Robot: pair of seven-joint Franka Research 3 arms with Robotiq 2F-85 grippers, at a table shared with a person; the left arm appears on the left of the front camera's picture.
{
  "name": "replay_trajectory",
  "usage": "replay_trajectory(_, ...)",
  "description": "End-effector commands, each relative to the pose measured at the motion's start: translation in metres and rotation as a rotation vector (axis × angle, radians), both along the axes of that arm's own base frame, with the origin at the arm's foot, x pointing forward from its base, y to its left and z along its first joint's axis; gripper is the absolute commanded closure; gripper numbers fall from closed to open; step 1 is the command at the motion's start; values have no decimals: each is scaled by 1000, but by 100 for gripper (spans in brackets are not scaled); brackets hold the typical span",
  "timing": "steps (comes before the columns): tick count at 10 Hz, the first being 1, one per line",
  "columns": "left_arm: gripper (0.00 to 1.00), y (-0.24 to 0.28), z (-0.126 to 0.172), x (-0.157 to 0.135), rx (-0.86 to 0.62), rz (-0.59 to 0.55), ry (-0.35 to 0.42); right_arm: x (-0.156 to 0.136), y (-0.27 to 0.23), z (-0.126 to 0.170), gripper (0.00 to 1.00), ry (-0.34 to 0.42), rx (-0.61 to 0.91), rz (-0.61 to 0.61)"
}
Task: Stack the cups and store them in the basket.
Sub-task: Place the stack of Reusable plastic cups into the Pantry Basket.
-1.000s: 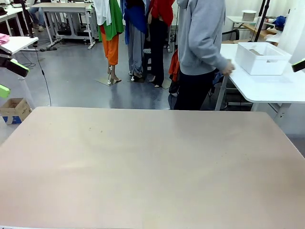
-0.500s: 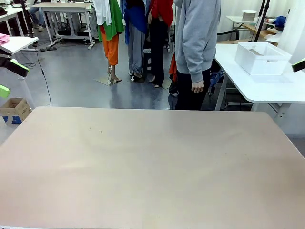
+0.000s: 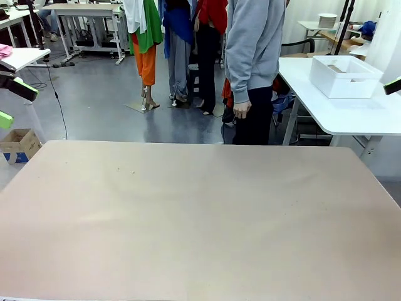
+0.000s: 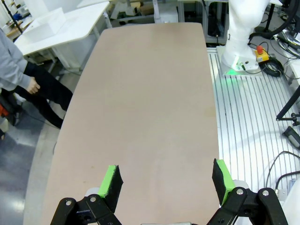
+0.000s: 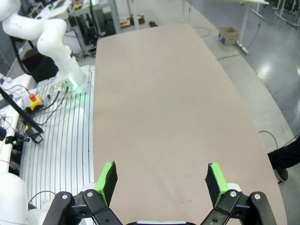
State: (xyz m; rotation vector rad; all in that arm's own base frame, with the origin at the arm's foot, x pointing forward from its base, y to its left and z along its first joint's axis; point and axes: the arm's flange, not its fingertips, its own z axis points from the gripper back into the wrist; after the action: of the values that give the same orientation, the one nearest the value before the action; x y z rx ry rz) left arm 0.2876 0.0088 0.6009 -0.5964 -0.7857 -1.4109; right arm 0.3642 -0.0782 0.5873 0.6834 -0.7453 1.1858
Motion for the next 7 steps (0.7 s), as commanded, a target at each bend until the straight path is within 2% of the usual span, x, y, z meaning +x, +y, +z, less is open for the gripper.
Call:
replay_trajectory(1, 0, 0, 2, 0, -16, -6, -1, 2, 1, 4, 0, 0, 20, -4)
replay_trajectory(7, 0, 0, 2, 0, -16, -6, -1, 2, 1, 4, 0, 0, 20, -4)
